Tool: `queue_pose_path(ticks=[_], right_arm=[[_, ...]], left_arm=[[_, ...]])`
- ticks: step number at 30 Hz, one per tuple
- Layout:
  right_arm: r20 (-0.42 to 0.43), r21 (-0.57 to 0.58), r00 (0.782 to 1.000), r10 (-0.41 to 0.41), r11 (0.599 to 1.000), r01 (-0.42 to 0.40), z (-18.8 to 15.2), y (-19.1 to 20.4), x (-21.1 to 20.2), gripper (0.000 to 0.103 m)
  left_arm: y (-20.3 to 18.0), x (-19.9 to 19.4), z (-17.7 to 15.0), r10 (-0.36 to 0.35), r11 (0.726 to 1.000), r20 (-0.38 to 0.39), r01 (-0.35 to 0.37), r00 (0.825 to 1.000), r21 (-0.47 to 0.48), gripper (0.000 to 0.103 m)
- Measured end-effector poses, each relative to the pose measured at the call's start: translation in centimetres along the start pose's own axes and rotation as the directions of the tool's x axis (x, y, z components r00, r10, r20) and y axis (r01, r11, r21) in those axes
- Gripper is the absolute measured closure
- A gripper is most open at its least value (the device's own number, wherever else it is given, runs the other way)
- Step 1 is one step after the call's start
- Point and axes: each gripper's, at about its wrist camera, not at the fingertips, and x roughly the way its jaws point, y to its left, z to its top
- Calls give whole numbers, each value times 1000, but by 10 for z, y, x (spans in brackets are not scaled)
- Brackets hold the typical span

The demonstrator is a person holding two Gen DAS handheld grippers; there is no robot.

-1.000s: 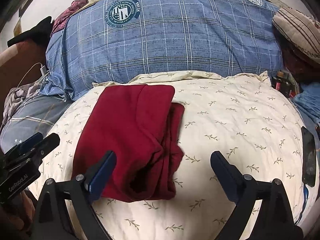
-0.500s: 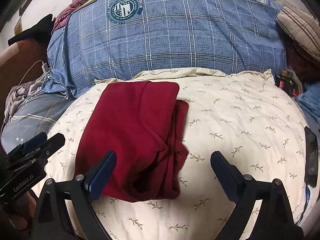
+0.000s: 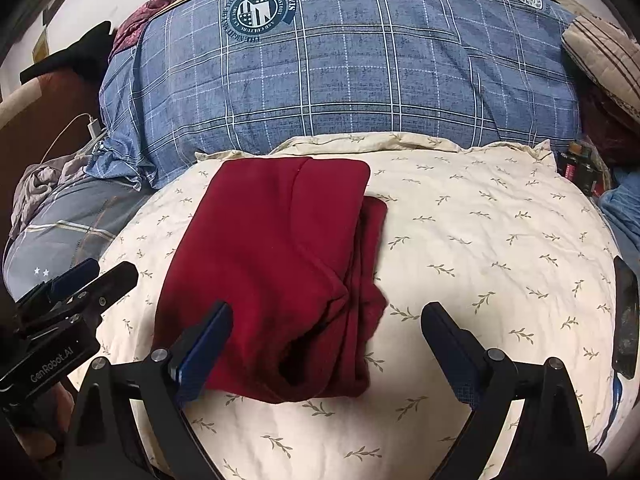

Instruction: Fold small clothes

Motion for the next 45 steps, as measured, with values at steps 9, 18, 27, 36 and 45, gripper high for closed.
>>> queue_pose_path(ticks=[9,18,27,36,45], right_arm=[[-8,3,1000,3,1000,-3,-1,0,3,7],[-17,4,1000,8,1000,-8,-1,1,5,7],[-26,4,1000,6,1000,-6,-3,3,8,7],[-41,2,999,10,1000,-10,-5,4,14,7],[-46,3,999,17,1000,-16,-5,4,16,7]], left_arm=[[0,1,0,6,1000,-2,-6,1000,-5,31],[0,3,-1,9,1000,-7,-9,1000,-3,31],[1,6,-2,12,1000,-11,-12,1000,-8,31],[-1,11,-3,17,1000,-23,-17,1000,-4,31],[0,16,-2,19,1000,-33,-19,999,-7,31]])
